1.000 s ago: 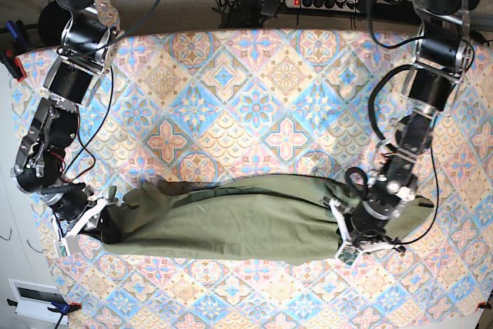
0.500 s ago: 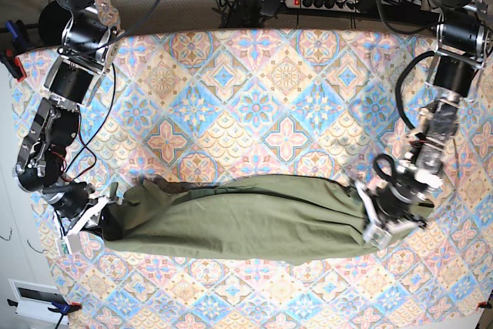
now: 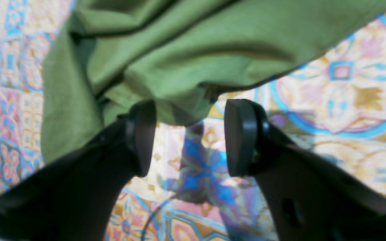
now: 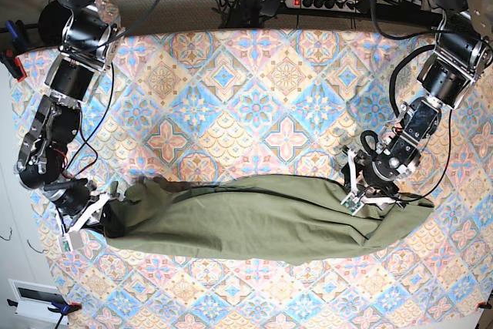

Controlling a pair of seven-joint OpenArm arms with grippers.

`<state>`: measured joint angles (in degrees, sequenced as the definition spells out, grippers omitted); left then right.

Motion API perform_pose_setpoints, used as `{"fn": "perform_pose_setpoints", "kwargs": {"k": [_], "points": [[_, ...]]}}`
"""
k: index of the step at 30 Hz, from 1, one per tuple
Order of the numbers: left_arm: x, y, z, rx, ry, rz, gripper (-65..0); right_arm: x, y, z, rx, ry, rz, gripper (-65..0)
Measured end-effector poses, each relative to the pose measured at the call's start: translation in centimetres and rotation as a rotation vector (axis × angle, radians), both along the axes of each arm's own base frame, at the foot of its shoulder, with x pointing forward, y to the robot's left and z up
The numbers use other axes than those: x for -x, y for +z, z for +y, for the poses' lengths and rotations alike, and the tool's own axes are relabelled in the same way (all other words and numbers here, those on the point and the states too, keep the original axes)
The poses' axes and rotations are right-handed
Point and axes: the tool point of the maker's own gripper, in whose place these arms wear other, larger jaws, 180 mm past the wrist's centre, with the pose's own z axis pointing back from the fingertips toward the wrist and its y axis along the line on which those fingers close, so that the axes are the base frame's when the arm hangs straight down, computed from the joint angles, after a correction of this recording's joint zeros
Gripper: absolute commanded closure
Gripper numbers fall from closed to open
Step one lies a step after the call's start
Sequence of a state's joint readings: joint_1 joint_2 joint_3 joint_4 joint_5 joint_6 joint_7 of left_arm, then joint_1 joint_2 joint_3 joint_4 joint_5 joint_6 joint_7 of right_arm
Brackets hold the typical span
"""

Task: Layout the t-shirt on the table in an organized manner, then fold the t-shirt properly
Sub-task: 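Lift and pull the t-shirt end with the left gripper outward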

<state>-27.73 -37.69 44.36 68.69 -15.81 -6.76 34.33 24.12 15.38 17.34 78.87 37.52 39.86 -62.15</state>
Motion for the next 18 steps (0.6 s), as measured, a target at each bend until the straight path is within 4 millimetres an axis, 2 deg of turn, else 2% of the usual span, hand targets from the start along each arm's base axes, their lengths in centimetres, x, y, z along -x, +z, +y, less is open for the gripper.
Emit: {"fn": "perform_pose_setpoints", "kwargs": {"k": [2, 5, 8, 14, 15, 16, 18], "points": [[-0.6, -0.3, 1.5, -0.068, 0.013, -0.013, -32.0, 0.0, -0.1, -0.1, 0.004, -0.002, 0.003, -0.7], [-1.1, -1.1, 1.5, -0.134, -0.011, -0.036, -31.9, 0.0, 0.0, 0.1, -0.003, 0.001, 0.0, -0.7], [-1.0, -2.9, -0.1, -0.143, -0.024, -0.014, -31.9, 0.0, -0.1, 0.0, -0.001, 0.0, 0.001, -0.7], [-2.2, -3.2, -2.4, -0.107, -0.014, -0.014, -30.3, 0.1, -0.1, 0.0, 0.0, 0.0, 0.003, -0.7], [-2.3, -3.2, -2.8, -0.104, -0.013, -0.019, -27.1, 0.1, -0.1, 0.1, -0.005, 0.002, 0.002, -0.7], [-2.4, -3.2, -3.3, -0.094, -0.024, -0.014, -20.5, 0.0, -0.1, 0.2, -0.006, 0.002, 0.001, -0.7], [-2.5, -3.0, -4.1, -0.077, -0.046, -0.004, -2.0, 0.1, -0.1, 0.1, -0.004, 0.001, 0.003, -0.7]]}}
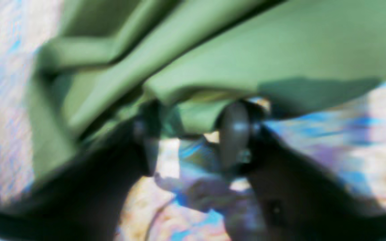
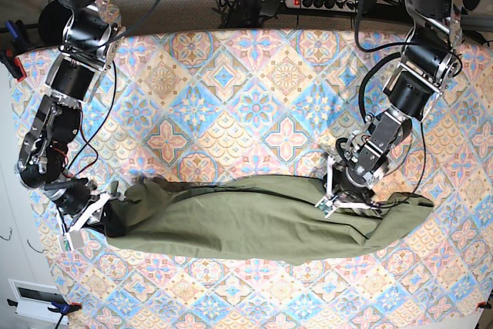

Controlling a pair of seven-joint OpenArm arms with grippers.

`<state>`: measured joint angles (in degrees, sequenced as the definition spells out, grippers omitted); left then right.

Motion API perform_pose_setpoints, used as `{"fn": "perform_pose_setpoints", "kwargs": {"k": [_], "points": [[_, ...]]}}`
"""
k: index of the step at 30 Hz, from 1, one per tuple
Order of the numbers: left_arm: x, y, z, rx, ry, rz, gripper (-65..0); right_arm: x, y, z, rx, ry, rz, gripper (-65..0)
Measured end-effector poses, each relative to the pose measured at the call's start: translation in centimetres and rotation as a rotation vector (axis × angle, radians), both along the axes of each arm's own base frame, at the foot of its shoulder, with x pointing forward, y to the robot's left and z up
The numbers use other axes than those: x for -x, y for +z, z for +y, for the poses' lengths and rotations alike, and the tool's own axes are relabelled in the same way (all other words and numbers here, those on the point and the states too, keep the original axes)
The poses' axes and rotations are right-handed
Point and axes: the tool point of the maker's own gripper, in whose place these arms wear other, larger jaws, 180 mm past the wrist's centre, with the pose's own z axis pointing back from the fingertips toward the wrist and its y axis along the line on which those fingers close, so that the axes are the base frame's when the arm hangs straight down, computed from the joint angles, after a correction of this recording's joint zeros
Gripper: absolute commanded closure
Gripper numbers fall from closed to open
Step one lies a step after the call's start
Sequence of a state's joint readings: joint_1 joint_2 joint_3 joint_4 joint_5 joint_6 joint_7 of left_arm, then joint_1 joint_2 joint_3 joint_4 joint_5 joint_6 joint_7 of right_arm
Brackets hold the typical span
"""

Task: Layout the t-shirt on the table in an organized manner, then fold the t-shirt properly

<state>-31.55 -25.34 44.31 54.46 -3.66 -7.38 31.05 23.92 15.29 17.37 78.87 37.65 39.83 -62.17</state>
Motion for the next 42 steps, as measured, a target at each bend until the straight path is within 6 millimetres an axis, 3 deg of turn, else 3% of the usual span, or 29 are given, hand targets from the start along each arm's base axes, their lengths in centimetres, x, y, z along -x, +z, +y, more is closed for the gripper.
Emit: {"fn": "perform_pose_setpoints", "kwargs": {"k": [3, 5, 8, 11, 14, 15, 17, 19, 21, 24, 25, 30, 33, 35, 37, 39, 40, 42], "points": [[-0.2, 1.6, -1.2, -0.002, -0.071, 0.005, 0.0, 0.0, 0.0, -0.1, 0.002, -0.002, 0.0, -0.7], [-0.7, 5.1, -2.5, 0.031, -0.138, -0.077, 0.0, 0.0, 0.1, -0.4, -0.002, -0.014, 0.0, -0.7], [0.6, 11.1, -2.9, 0.118, -0.178, -0.17, 0.0, 0.1, 0.6, -2.4, -0.03, -0.077, -0.017, -0.7], [2.7, 14.1, -1.5, 0.177, -0.137, -0.147, 0.0, 0.3, 0.9, -4.0, -0.039, -0.121, -0.027, -0.7], [3.2, 16.9, 0.0, 0.273, -0.117, -0.139, 0.0, 0.4, 0.8, -3.9, -0.043, -0.119, -0.026, -0.7], [3.0, 18.1, 0.9, 0.297, -0.11, -0.151, 0.0, 0.3, 0.8, -3.8, -0.044, -0.118, -0.025, -0.7], [1.9, 19.6, 4.8, 0.319, -0.024, -0.18, 0.0, 0.3, 0.9, -3.6, -0.051, -0.112, -0.029, -0.7], [0.7, 19.4, 9.9, 0.351, 0.111, -0.185, 0.0, 0.4, 0.8, -3.8, -0.048, -0.113, -0.025, -0.7], [0.2, 16.6, 15.0, 0.373, 0.269, -0.121, 0.0, 0.4, 0.9, -3.7, -0.052, -0.106, -0.03, -0.7], [0.1, 12.1, 18.5, 0.311, 0.395, -0.034, -0.9, 0.3, 0.8, -3.4, -0.054, -0.105, -0.029, -0.7], [0.4, 10.7, 18.8, 0.268, 0.388, -0.006, -1.8, 0.3, 0.7, -3.6, -0.046, -0.111, -0.022, -0.7], [1.4, 6.7, 13.9, 0.224, 0.216, 0.069, -6.3, 0.5, 0.5, -3.8, -0.047, -0.112, -0.019, -0.7], [2.4, 5.4, 14.8, 0.178, 0.235, 0.098, -10.4, 1.0, -0.6, -4.0, -0.031, -0.118, 0.013, -0.7], [2.5, 5.9, 15.7, 0.169, 0.249, 0.088, -11.4, 1.2, -0.9, -3.9, -0.031, -0.115, 0.02, -0.7], [2.4, 6.9, 15.2, 0.155, 0.224, 0.059, -11.4, 1.1, -0.7, -3.8, -0.039, -0.114, 0.013, -0.7], [2.8, 7.7, 12.1, 0.17, 0.132, 0.037, -11.9, 1.0, -0.4, -3.8, -0.039, -0.115, 0.006, -0.7], [3.4, 8.0, 9.7, 0.196, 0.065, 0.023, -12.0, 1.0, -0.4, -3.9, -0.04, -0.116, 0.005, -0.7], [6.3, 7.5, 5.4, 0.237, -0.074, 0.052, -12.0, 1.0, -0.5, -3.9, -0.041, -0.115, 0.006, -0.7]]}}
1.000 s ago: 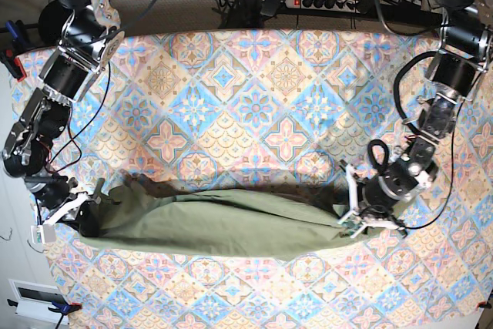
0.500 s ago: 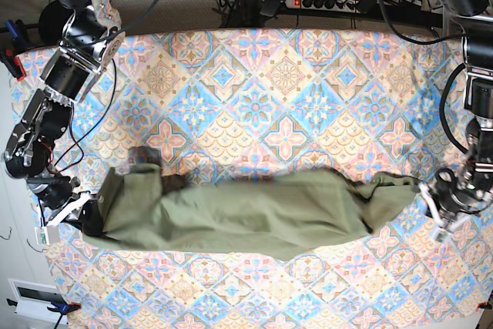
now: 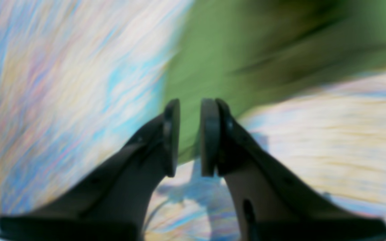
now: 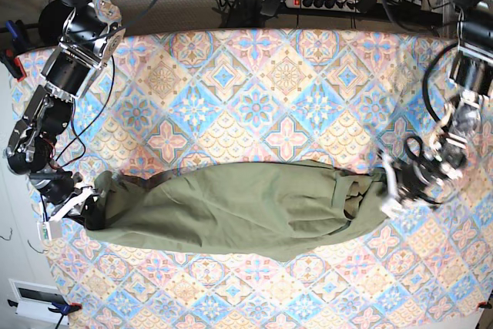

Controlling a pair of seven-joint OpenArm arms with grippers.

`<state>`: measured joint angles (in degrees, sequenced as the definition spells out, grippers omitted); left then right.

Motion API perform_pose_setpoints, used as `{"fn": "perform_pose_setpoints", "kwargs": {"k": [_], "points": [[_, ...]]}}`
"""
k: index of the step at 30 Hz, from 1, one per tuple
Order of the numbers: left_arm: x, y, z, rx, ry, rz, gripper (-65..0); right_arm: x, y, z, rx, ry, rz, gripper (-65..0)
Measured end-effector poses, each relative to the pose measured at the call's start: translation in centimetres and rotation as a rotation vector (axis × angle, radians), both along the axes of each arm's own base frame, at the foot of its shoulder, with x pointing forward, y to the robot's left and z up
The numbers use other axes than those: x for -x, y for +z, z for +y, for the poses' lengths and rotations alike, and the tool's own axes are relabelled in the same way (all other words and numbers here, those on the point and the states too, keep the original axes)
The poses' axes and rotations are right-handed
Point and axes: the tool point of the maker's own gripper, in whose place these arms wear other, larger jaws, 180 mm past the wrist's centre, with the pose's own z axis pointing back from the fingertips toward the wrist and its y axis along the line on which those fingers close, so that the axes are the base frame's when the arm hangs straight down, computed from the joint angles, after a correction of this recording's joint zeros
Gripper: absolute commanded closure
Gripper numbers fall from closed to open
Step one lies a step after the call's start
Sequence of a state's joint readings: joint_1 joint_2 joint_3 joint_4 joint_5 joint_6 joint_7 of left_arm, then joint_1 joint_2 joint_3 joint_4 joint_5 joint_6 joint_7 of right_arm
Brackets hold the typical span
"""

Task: Layout the t-shirt on the table in an organized manner, then fold the t-shirt properly

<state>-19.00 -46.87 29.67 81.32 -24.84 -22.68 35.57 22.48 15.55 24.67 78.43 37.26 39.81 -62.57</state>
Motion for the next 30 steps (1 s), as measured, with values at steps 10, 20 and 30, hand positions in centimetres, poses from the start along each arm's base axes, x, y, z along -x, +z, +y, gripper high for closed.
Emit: {"fn": "perform_pose_setpoints", "kwargs": {"k": [10, 20, 30], "points": [[4.0, -2.0, -4.9, 0.119, -0.001, 0.103, -12.1, 0.2, -1.2, -1.4, 0.102, -0.038, 0.051, -0.7], [2.8, -3.5, -0.6, 0.295, 0.307, 0.096, -36.1, 0.2, -1.3, -1.4, 0.11, -0.036, 0.056, -0.7], [0.0, -5.5, -4.6, 0.212, 0.174, 0.074, -41.9, 0.2, -1.3, -1.5, 0.113, -0.038, 0.057, -0.7]]}}
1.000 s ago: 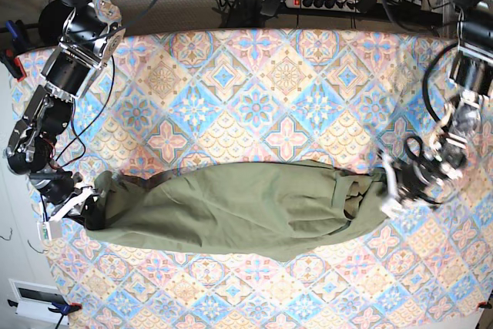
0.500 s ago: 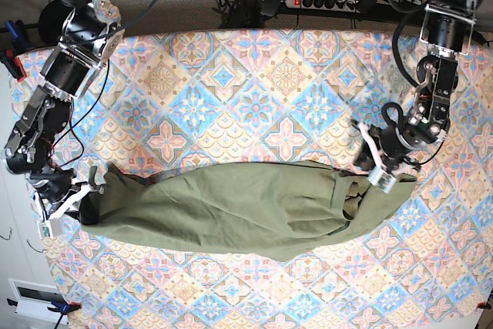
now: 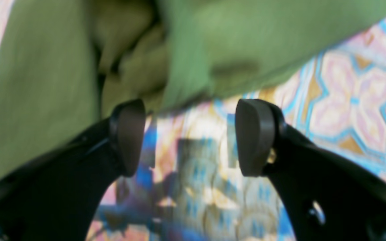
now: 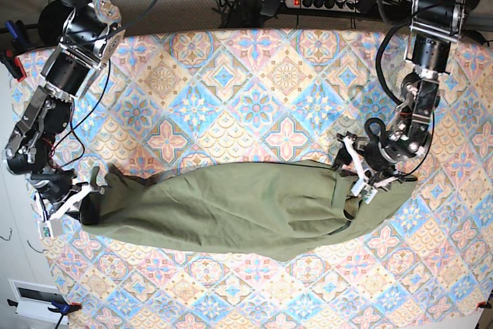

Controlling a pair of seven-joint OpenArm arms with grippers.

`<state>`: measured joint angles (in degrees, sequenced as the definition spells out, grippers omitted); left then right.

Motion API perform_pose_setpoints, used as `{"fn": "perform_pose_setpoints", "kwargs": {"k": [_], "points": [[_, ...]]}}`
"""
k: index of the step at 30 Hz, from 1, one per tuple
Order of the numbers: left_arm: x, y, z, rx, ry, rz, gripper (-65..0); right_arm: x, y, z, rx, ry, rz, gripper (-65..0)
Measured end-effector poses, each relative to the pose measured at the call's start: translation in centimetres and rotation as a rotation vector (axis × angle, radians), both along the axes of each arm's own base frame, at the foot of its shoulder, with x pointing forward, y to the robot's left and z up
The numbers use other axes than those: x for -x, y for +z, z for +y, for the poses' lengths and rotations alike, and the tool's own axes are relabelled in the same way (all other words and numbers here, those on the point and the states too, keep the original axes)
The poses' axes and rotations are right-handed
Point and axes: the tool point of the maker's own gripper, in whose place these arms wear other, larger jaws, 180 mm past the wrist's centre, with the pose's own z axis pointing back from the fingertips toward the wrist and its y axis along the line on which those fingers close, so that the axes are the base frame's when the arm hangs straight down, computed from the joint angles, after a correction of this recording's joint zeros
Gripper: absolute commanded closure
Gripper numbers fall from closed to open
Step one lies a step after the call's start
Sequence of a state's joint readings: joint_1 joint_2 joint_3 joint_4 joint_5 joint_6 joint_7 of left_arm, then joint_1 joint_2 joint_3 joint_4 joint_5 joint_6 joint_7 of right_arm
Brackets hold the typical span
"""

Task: Layout the t-shirt on the table in an organized manner, then fold the t-shirt properly

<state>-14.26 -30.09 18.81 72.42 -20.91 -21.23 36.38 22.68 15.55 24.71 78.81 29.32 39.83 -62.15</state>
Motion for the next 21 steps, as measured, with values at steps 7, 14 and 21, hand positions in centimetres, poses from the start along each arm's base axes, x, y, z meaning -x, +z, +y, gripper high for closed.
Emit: {"fn": "perform_pose_setpoints", "kwargs": {"k": [7, 14, 21], "points": [[-0.2, -2.2, -2.5, -0.078, -0.089, 0.039, -33.5, 0.0, 0.0, 0.1, -0.004, 0.002, -0.003, -0.7], [-1.0, 0.7, -3.9, -0.05, -0.12, -0.035, 0.0, 0.0, 0.0, 0.1, -0.003, 0.002, -0.001, -0.7], [-0.2, 7.1, -2.2, 0.068, -0.06, -0.127, 0.0, 0.1, -0.1, -0.1, -0.001, -0.003, 0.002, -0.7]]}}
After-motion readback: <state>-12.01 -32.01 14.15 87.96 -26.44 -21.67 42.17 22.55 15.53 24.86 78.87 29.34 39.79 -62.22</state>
